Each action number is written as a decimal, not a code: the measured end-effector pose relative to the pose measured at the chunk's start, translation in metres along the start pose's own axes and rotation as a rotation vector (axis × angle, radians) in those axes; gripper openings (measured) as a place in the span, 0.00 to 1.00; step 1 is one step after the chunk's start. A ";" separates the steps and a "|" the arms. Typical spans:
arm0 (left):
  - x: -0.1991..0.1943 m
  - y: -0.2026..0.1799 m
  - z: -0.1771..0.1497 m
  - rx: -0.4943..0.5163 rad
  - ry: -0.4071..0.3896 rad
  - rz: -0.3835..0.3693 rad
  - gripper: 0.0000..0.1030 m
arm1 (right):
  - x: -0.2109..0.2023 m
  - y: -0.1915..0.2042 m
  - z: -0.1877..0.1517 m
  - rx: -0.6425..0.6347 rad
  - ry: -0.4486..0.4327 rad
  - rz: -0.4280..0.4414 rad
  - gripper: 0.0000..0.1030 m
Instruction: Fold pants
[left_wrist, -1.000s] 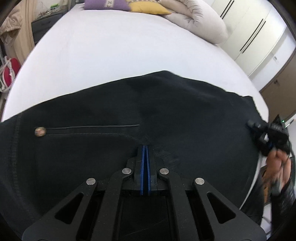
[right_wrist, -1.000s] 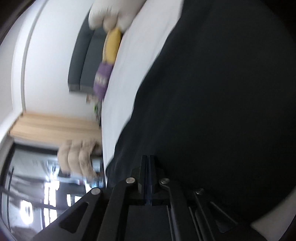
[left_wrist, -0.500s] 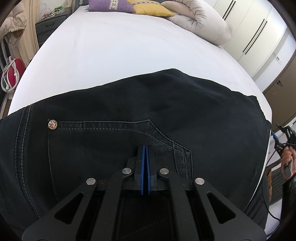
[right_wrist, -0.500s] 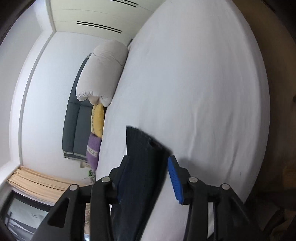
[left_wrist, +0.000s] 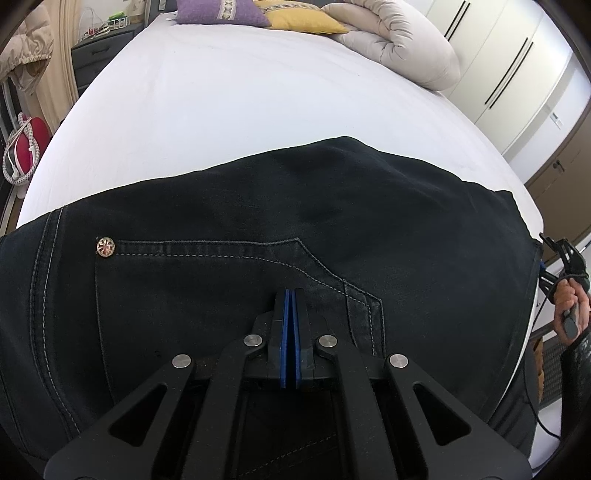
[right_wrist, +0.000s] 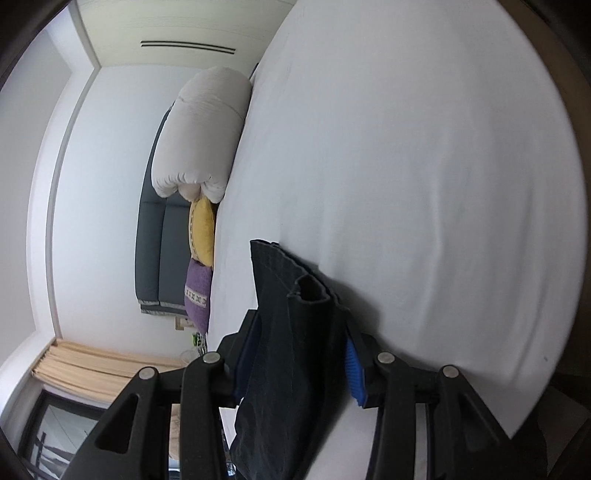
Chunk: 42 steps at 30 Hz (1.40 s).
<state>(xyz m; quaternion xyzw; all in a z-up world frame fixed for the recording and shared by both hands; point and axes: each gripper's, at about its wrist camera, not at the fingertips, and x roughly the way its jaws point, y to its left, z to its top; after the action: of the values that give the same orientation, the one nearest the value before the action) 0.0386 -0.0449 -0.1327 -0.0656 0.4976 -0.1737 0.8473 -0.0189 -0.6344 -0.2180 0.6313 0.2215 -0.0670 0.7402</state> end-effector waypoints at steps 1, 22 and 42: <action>0.000 0.000 0.000 0.000 0.000 0.000 0.01 | 0.001 0.000 0.002 0.000 0.002 0.003 0.39; 0.003 0.003 0.001 -0.013 -0.015 -0.027 0.01 | 0.009 0.088 -0.047 -0.375 0.021 -0.144 0.11; -0.026 -0.024 0.020 -0.166 -0.002 -0.298 0.76 | 0.070 0.148 -0.315 -1.390 0.236 -0.419 0.11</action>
<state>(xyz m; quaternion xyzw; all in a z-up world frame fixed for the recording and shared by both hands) 0.0389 -0.0589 -0.0943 -0.2083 0.4943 -0.2556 0.8043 0.0236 -0.2895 -0.1461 -0.0365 0.4069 0.0173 0.9126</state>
